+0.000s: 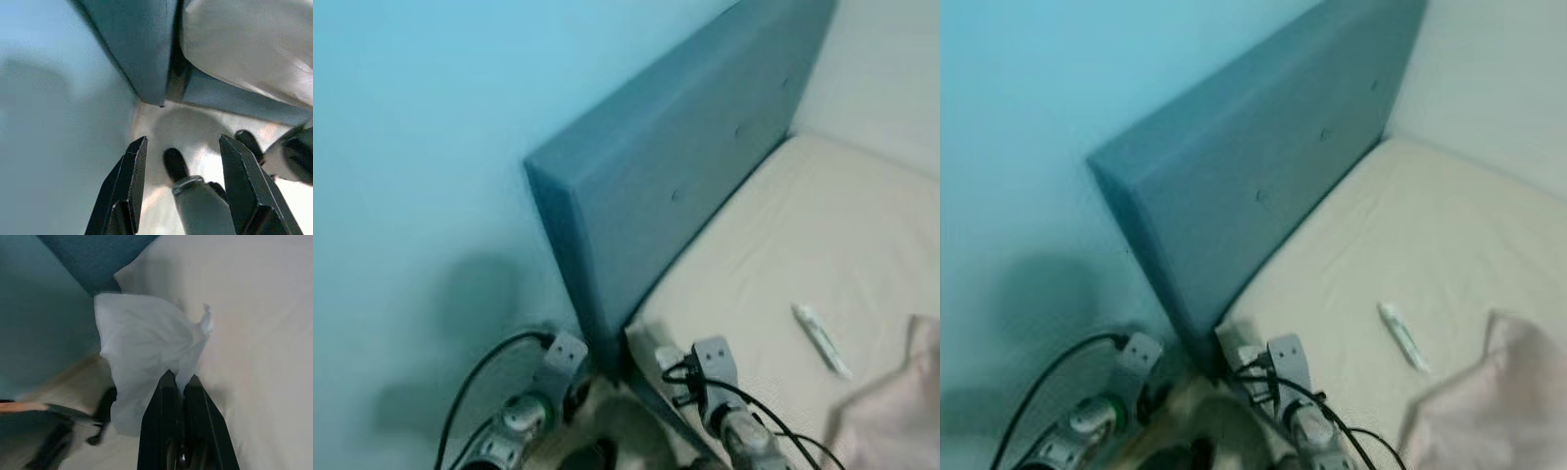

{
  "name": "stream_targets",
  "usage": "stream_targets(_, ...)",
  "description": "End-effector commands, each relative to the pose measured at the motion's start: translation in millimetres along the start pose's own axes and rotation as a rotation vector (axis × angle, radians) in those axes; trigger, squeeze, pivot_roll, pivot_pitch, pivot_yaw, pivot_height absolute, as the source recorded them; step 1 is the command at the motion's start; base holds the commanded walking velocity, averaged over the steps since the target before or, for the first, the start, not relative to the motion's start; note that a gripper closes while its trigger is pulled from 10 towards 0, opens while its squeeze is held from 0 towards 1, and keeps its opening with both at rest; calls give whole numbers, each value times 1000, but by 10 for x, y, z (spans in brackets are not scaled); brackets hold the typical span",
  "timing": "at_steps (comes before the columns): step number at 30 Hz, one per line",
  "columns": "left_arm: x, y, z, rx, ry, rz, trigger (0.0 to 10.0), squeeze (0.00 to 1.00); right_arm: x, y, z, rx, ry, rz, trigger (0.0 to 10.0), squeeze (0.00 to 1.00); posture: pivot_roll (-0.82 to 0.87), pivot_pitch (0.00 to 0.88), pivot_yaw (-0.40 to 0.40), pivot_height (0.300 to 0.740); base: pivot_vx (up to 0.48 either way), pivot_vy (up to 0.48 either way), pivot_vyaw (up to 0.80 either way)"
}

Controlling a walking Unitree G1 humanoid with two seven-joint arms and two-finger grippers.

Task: Clean up the room

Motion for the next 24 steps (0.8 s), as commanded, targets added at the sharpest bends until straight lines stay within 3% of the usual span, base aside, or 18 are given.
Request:
stream_targets(1,-155,30,34,0,55,36,10000,0,-98,90,19,32,32,-2,10000,0,52,91,58,740,0,0,800)
stream_targets(24,-219,-51,17,-20,76,46,10000,0,-193,51,34,37,62,10,10000,0,55,104,45,740,0,0,800)
Point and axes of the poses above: a point about 5 cm out from each wrist's last joint towards the gripper, its own z axis pointing back from the gripper into the wrist, its own x axis along the axis of the wrist's last joint, y = z × x, the point moved 5 cm from there along -z, pointing out of the wrist towards the gripper, and after that the axes turned 14 degrees about z, right-handed, at the moved point
